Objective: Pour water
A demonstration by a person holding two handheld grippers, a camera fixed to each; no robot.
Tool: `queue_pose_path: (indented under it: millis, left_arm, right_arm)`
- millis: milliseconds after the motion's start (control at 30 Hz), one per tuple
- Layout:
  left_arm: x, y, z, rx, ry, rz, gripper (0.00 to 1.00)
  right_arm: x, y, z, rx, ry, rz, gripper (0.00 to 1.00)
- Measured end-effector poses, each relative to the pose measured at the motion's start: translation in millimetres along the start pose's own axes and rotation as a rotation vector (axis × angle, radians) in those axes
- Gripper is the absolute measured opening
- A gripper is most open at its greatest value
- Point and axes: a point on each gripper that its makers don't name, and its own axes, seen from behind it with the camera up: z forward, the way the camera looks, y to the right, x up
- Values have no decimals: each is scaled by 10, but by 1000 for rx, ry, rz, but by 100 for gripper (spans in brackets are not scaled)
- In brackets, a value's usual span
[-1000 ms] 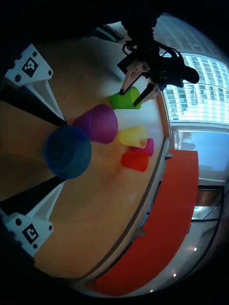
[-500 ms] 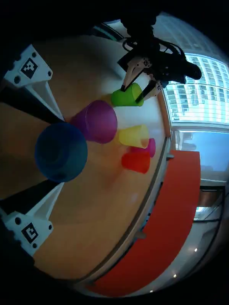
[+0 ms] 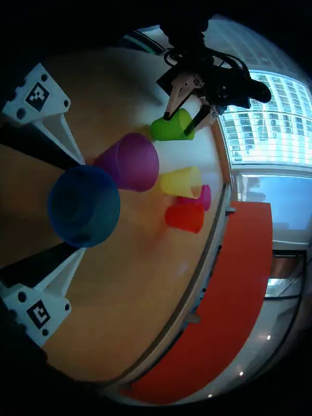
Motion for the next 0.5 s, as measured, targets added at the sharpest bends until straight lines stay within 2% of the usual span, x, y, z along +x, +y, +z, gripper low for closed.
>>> queue_pose_path:
  millis: [500]
  left_arm:
    - [199,-33,-132,30,60,1,87]
  right_arm:
    - [412,118,-271,-41,100,6,89]
